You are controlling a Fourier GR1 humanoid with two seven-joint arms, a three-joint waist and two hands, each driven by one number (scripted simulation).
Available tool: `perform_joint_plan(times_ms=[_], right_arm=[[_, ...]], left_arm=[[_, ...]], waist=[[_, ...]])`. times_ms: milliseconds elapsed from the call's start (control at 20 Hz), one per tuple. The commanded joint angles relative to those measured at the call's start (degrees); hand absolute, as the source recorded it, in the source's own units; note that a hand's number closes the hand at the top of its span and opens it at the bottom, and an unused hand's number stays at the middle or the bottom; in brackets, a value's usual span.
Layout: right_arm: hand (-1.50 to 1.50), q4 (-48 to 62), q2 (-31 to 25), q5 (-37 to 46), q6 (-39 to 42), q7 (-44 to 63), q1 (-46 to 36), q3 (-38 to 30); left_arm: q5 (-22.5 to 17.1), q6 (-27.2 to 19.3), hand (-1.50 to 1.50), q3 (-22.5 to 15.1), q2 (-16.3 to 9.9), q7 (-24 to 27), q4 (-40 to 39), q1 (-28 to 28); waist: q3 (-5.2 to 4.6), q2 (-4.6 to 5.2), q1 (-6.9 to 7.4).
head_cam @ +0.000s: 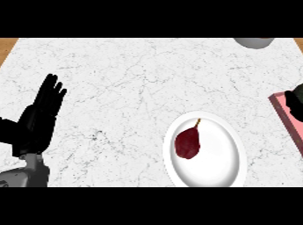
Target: Pick the squash from the plate and place it in the cardboard box
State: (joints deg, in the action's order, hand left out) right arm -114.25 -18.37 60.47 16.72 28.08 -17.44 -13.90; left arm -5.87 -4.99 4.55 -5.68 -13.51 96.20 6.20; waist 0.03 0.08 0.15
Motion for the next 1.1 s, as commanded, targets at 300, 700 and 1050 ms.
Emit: perform_joint_plan(times_ms=[300,700,1050], right_arm=[[1.5,23.1,-10.1,3.0,-1.6,-12.7,3.5,-2.0],[-1.5,38.7,-8.9,-1.1,-4.3,-16.7,-0.2,-5.5],[-1.5,39.0,-8.9,-9.7,-20.6,-29.8,-5.3,-13.9]], left_arm=[[0.0,-0.4,0.0,-0.3,0.6,-0.6,1.7,0.0],[0.6,-1.2,0.0,0.2,0.7,-0.8,-1.4,2.6],[-1.1,2.2,0.0,0.6,-0.9,0.0,1.5,-3.0]], waist=[[-0.01,0.2,0.38],[0.0,0.01,-0.05],[0.09,-0.17,0.56]])
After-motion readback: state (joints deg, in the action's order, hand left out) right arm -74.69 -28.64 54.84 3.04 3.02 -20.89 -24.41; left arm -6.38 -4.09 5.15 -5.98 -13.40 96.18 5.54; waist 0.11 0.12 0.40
